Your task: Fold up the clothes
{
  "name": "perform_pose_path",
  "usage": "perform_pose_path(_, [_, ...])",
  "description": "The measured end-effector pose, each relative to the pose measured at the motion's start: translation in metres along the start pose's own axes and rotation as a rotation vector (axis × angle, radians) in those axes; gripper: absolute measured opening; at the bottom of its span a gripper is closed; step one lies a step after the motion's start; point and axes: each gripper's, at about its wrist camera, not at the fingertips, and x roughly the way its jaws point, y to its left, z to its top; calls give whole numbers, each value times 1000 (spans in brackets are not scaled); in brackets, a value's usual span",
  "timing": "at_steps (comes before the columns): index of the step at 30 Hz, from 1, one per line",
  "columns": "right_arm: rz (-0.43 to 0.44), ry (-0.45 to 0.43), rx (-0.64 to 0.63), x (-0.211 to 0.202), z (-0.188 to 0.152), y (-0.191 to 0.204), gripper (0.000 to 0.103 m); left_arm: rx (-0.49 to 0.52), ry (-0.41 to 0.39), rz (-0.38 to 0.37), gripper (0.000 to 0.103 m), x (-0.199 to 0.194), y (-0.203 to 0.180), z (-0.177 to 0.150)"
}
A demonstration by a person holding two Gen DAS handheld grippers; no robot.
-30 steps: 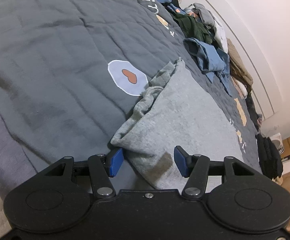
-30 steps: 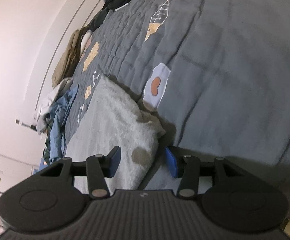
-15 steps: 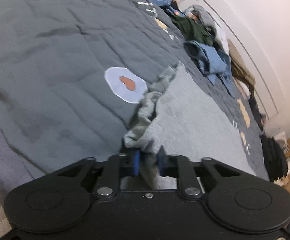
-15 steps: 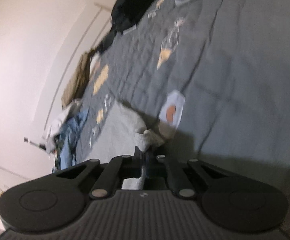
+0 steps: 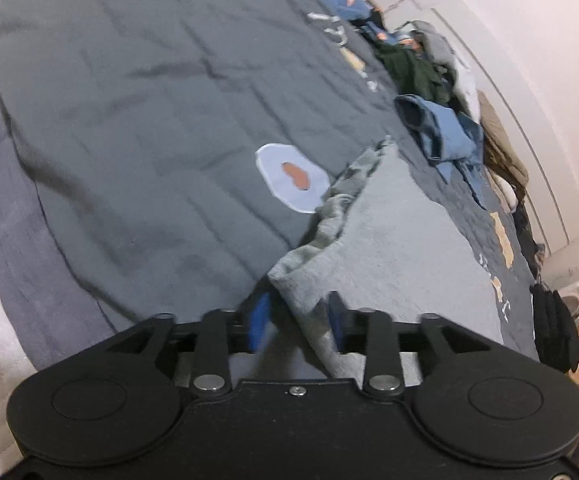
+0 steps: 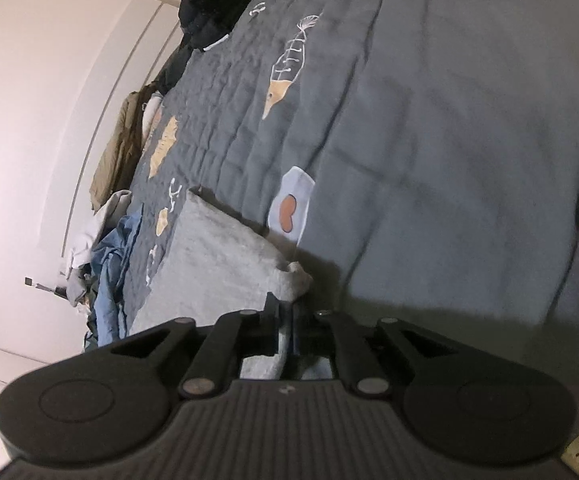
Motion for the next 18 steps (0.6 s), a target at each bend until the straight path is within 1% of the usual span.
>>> perform_pose_path(1, [-7,10,3,1,0,-1,8,-5,-3,-13,53,-2,0,-2])
perform_pose_path(3, [-14,15,6,-2,-3,0,12,-16,-8,-39,53,-5,-1,-6])
perform_pose_path(4, [-16,14,7,-5,-5,0,17,-15,5,-41,53,-3,-2,-7])
perform_pose_path(5, [-18,14,7,-7,-8,1,27,-15,16,-40,53,0,-3,-9])
perform_pose_path(6, [-20,13,8,-9,-10,2,32,-14,27,-39,53,3,-4,-11])
perform_pose_path(7, [-19,14,7,-11,-11,3,40,-13,39,-38,53,6,-4,-13])
perform_pose_path(9, [-10,23,-5,-8,-12,4,43,-9,27,-40,53,10,-6,-13])
perform_pose_path(11, [-26,23,-8,-2,-12,4,46,-6,13,-44,53,14,-7,-13])
perform_pose_path(15, [-46,19,18,10,-12,0,46,-50,-7,-54,53,22,-4,-7])
perform_pose_path(18, [-26,14,19,12,-13,1,47,-42,-15,-55,53,25,-4,-6])
